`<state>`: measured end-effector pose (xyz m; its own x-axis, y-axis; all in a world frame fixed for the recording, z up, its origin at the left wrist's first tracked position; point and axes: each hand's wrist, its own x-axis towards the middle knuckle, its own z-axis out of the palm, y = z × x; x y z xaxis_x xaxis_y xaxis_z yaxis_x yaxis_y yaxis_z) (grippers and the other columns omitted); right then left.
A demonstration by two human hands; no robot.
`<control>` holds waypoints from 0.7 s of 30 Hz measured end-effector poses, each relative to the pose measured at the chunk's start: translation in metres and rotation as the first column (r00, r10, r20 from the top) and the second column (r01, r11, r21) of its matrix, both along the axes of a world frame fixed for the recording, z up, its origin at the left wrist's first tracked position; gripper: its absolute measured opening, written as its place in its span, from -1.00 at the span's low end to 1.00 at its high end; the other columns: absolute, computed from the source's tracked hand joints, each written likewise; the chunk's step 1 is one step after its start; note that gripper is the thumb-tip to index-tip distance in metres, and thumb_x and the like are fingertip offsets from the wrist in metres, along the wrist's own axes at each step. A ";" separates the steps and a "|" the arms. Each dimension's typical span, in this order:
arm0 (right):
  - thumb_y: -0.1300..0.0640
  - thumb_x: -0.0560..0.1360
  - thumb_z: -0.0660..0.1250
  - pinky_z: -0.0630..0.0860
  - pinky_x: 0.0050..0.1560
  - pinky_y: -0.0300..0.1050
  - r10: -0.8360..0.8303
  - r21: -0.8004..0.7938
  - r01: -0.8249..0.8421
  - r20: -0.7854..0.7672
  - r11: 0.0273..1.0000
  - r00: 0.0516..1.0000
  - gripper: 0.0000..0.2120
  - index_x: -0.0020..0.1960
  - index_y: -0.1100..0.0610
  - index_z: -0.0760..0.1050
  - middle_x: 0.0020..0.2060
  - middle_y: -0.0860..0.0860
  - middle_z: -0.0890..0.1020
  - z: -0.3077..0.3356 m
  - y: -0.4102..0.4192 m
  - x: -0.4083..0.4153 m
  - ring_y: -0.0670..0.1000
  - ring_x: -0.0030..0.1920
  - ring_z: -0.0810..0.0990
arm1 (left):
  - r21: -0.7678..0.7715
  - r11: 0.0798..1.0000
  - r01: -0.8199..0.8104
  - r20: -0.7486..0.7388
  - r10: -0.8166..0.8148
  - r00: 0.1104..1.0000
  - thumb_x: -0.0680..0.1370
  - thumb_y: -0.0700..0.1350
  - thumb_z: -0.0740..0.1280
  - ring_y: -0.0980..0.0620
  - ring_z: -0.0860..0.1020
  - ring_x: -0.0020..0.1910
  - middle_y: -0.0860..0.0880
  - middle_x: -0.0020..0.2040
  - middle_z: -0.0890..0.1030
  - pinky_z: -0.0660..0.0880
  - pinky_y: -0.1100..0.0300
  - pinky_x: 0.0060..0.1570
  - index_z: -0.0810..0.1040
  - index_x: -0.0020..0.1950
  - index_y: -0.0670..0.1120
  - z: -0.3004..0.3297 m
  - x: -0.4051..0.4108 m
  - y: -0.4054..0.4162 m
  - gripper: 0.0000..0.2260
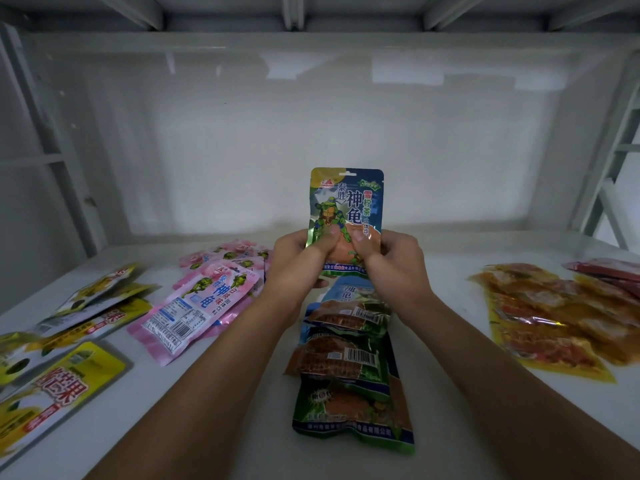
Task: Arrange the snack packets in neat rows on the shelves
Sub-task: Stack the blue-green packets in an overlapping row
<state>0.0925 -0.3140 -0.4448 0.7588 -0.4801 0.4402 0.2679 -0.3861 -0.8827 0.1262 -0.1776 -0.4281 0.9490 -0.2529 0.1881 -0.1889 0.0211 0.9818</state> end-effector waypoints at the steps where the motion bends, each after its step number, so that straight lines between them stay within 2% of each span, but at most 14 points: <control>1: -0.04 0.63 0.40 0.60 -0.16 0.07 -0.015 -0.013 0.015 0.012 1.000 1.000 -0.65 -0.17 0.22 0.65 -0.27 0.15 0.70 0.000 0.000 0.000 0.15 -0.21 0.69 | 0.017 1.000 0.025 -0.014 -0.025 1.000 0.62 0.08 0.43 0.02 0.71 -0.03 0.02 -0.09 0.77 0.63 0.06 -0.10 0.71 0.02 -0.01 0.000 -0.001 0.000 -0.82; 5: -0.03 0.64 0.38 0.56 -0.24 0.02 -0.033 -0.062 0.035 0.038 0.997 0.999 -0.64 -0.20 0.20 0.63 -0.30 0.15 0.68 -0.002 0.000 -0.001 0.17 -0.25 0.66 | 0.070 0.997 0.034 -0.003 -0.034 0.999 0.63 0.04 0.44 0.05 0.68 -0.20 0.01 -0.13 0.78 0.59 0.10 -0.13 0.72 0.01 -0.04 0.000 -0.002 0.000 -0.84; 8: -0.14 0.61 0.37 0.62 -0.09 0.18 0.010 -0.053 -0.008 0.049 0.999 0.999 -0.55 -0.11 0.27 0.65 -0.21 0.25 0.70 -0.001 0.001 -0.002 0.28 -0.12 0.69 | 0.052 0.999 0.013 0.026 -0.015 1.000 0.66 -0.04 0.40 0.07 0.68 -0.19 0.04 -0.17 0.77 0.58 0.12 -0.18 0.71 0.00 -0.04 0.000 -0.001 0.000 -0.87; 9: -0.14 0.62 0.36 0.63 -0.07 0.17 0.032 -0.039 -0.030 0.040 0.999 0.999 -0.55 -0.08 0.27 0.66 -0.20 0.24 0.70 0.000 0.001 -0.002 0.26 -0.11 0.70 | 0.041 0.999 0.009 0.030 -0.010 0.999 0.68 -0.06 0.38 0.06 0.68 -0.21 0.04 -0.18 0.76 0.59 0.12 -0.20 0.70 0.00 -0.04 0.000 -0.001 0.000 -0.86; 11: -0.05 0.66 0.33 0.61 -0.10 0.03 0.083 -0.025 -0.083 0.002 0.996 0.997 -0.60 -0.06 0.30 0.66 -0.19 0.22 0.71 0.000 0.002 -0.003 0.13 -0.18 0.70 | 0.016 1.000 -0.002 0.033 0.002 0.999 0.70 -0.08 0.34 0.01 0.70 -0.27 0.00 -0.16 0.76 0.60 0.13 -0.25 0.67 0.00 -0.03 -0.001 0.000 0.001 -0.86; 13: 0.00 0.68 0.30 0.49 -0.20 -0.10 0.112 -0.073 -0.114 -0.028 0.991 0.993 -0.59 -0.11 0.33 0.61 -0.28 0.20 0.67 -0.003 0.002 -0.003 0.00 -0.29 0.59 | 0.024 1.000 -0.014 0.051 0.013 0.999 0.71 -0.07 0.31 0.02 0.70 -0.31 -0.02 -0.13 0.76 0.60 0.13 -0.25 0.65 0.01 0.00 -0.001 0.002 0.001 -0.85; 16: 0.04 0.68 0.31 0.39 -0.36 -0.31 0.088 -0.091 -0.090 -0.026 0.992 0.996 -0.61 -0.31 0.13 0.51 -0.51 -0.15 0.54 -0.005 0.001 -0.003 -0.21 -0.45 0.48 | 0.011 1.000 -0.006 0.034 0.005 0.999 0.69 -0.01 0.35 0.08 0.68 -0.30 0.02 -0.14 0.75 0.63 0.11 -0.21 0.65 0.05 0.00 -0.002 0.002 0.000 -0.88; 18: 0.03 0.67 0.32 0.42 -0.30 -0.21 0.063 -0.103 -0.061 0.015 0.993 0.998 -0.61 -0.30 0.14 0.53 -0.48 -0.11 0.58 -0.006 0.001 -0.002 -0.18 -0.41 0.50 | 0.004 1.000 -0.002 0.002 0.002 1.000 0.65 0.01 0.40 0.05 0.68 -0.21 0.00 -0.09 0.75 0.65 0.07 -0.14 0.66 0.09 -0.02 -0.003 0.003 0.000 -0.87; 20: 0.00 0.66 0.34 0.48 -0.23 -0.08 0.031 -0.116 -0.024 0.063 0.993 0.998 -0.65 -0.19 0.20 0.63 -0.32 0.10 0.68 -0.007 0.000 -0.001 0.02 -0.30 0.60 | 0.019 0.999 -0.035 0.000 0.035 0.999 0.62 0.01 0.45 -0.01 0.69 -0.06 -0.05 0.00 0.74 0.66 0.00 -0.04 0.64 0.12 -0.03 -0.004 0.005 -0.001 -0.85; 21: -0.01 0.65 0.35 0.52 -0.21 -0.04 0.019 -0.122 -0.010 0.074 0.993 0.997 -0.67 -0.16 0.18 0.66 -0.29 0.14 0.69 -0.007 0.000 -0.001 0.09 -0.26 0.64 | 0.026 0.997 -0.070 0.020 0.070 0.997 0.60 0.00 0.47 -0.04 0.68 0.00 -0.07 0.03 0.71 0.67 -0.04 0.03 0.60 0.15 -0.04 -0.005 0.007 -0.002 -0.81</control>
<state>0.0917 -0.3145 -0.4522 0.7280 -0.4088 0.5503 0.3379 -0.4844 -0.8069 0.1330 -0.1795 -0.4334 0.9609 -0.1912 0.2002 -0.2075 -0.0188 0.9780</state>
